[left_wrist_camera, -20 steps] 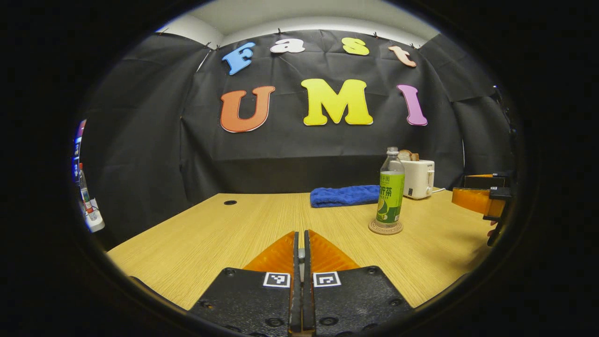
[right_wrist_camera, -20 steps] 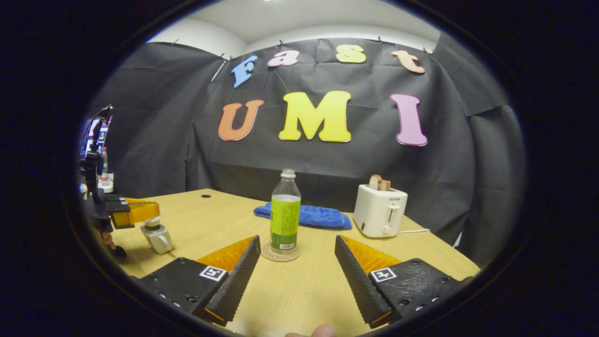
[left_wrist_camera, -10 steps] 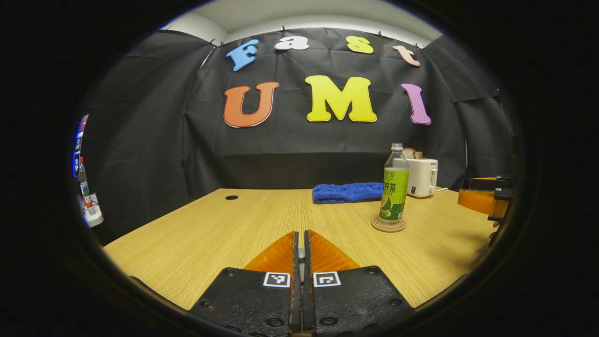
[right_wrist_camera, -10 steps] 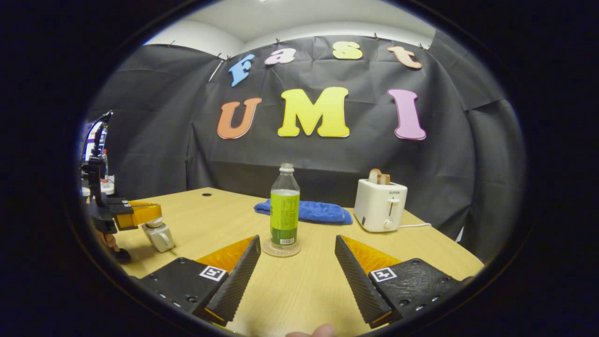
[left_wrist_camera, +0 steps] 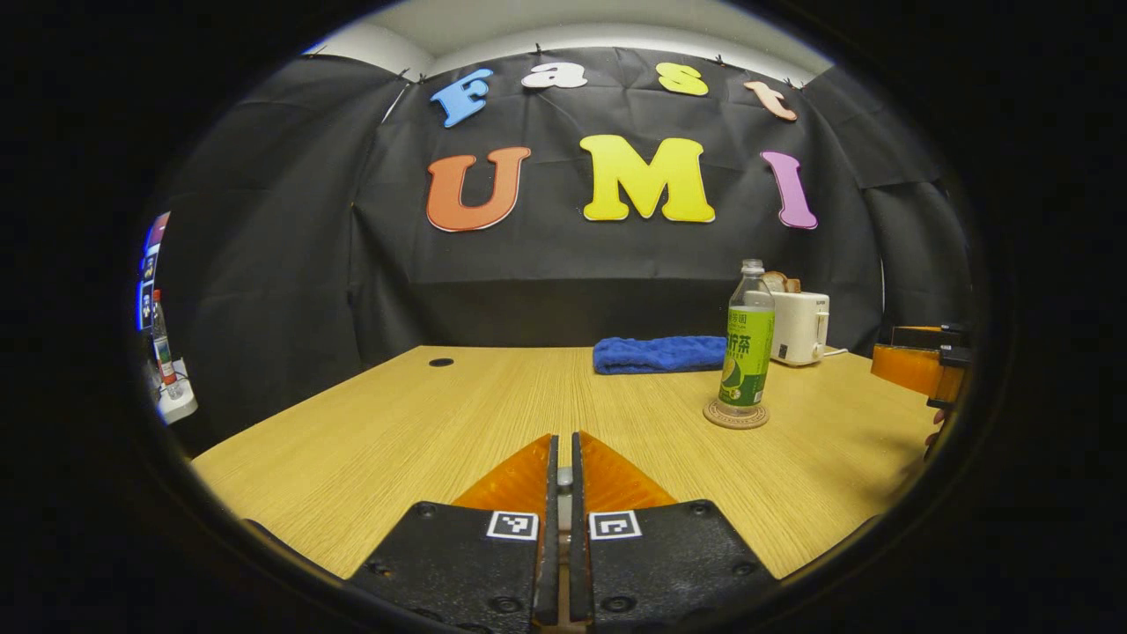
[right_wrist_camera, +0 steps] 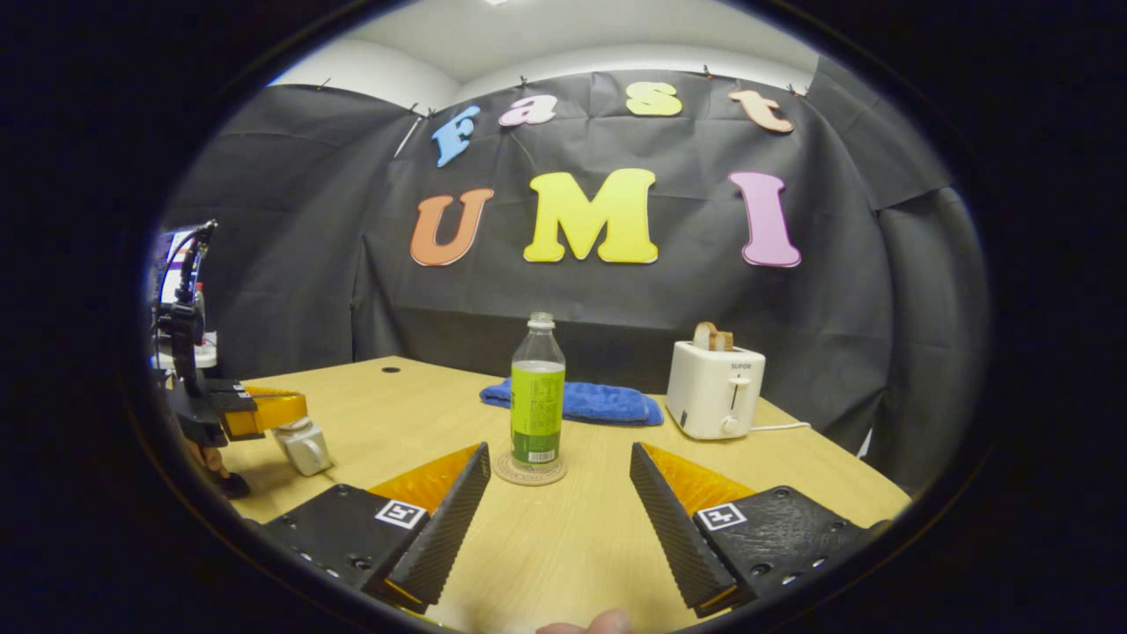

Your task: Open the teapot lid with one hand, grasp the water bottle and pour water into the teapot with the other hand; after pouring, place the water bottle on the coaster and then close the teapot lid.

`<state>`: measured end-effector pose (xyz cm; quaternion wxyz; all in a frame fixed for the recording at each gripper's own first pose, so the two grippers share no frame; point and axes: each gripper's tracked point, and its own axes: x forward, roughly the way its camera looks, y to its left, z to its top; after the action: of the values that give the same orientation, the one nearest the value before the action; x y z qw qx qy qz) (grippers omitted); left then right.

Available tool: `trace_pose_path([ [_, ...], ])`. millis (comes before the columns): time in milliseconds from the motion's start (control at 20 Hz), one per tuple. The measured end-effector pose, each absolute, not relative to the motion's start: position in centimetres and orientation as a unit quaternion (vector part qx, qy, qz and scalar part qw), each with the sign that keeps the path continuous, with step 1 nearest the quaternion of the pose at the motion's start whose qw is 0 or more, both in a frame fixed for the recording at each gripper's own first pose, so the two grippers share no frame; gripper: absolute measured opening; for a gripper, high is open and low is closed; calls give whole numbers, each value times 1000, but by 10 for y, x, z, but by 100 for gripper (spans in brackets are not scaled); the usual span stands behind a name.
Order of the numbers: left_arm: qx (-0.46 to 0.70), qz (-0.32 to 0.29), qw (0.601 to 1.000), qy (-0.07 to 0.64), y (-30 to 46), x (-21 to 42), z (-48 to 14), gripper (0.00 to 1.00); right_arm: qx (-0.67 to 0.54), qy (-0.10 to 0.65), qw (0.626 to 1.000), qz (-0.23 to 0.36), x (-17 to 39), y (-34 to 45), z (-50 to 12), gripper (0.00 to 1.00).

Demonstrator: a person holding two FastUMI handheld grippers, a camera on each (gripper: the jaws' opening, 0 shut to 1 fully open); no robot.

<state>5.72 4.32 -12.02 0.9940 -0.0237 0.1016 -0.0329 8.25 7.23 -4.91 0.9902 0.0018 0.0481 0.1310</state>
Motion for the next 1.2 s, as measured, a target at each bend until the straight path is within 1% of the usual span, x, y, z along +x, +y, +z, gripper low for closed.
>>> trace_pose_path([
  [50, -23, -31, 995, 96, 43, 57, -117, 7, 3, 48, 990, 131, 82, 73, -49, 98],
  [100, -19, -30, 995, 90, 42, 58, -112, 16, 6, 49, 990, 130, 81, 72, -51, 95],
  [150, -15, -31, 996, 82, 42, 57, -108, 27, 10, 53, 990, 132, 79, 74, -53, 95],
  [200, -13, -30, 997, 75, 40, 56, -101, 54, 13, 55, 990, 131, 79, 74, -54, 95],
  [350, -12, -20, 998, 55, 40, 51, -81, 100, 21, 50, 991, 119, 76, 67, -51, 95],
  [400, -12, -20, 999, 45, 37, 50, -73, 100, 19, 48, 992, 111, 77, 64, -48, 98],
  [450, -11, -16, 999, 36, 35, 48, -64, 100, 19, 46, 994, 98, 76, 56, -47, 96],
  [550, -3, -16, 1000, 17, 26, 44, -43, 100, 34, 39, 995, 84, 74, 48, -39, 98],
  [600, 2, -19, 1000, 9, 20, 41, -34, 100, 38, 37, 995, 79, 72, 43, -36, 95],
  [650, 5, -19, 1000, 1, 15, 39, -24, 100, 38, 34, 996, 72, 69, 36, -33, 95],
  [700, 4, -22, 1000, -5, 10, 36, -16, 100, 37, 30, 997, 67, 66, 31, -29, 98],
  [750, -2, -24, 1000, -10, 4, 34, -8, 100, 36, 25, 997, 61, 62, 26, -26, 95],
  [800, -9, -27, 1000, -14, -3, 30, -2, 100, 34, 20, 998, 57, 58, 22, -21, 98],
  [850, -14, -31, 999, -17, -10, 26, 4, 100, 32, 15, 998, 51, 53, 17, -17, 95],
  [900, -19, -33, 999, -17, -17, 22, 7, 100, 29, 12, 998, 45, 48, 11, -13, 98],
  [950, -19, -35, 999, -21, -22, 17, 10, 100, 29, 9, 999, 41, 43, 9, -11, 95],
  [1000, -17, -31, 999, -24, -24, 12, 14, 100, 30, 7, 999, 38, 38, 7, -9, 98],
  [1050, -16, -28, 999, -26, -26, 8, 17, 100, 29, 6, 999, 35, 33, 4, -8, 98],
  [1100, -15, -24, 999, -27, -28, 2, 18, 100, 26, 6, 999, 33, 28, 3, -7, 95],
  [1200, -13, -15, 999, -30, -28, -6, 19, 100, 21, 5, 999, 32, 17, 3, -7, 95],
])
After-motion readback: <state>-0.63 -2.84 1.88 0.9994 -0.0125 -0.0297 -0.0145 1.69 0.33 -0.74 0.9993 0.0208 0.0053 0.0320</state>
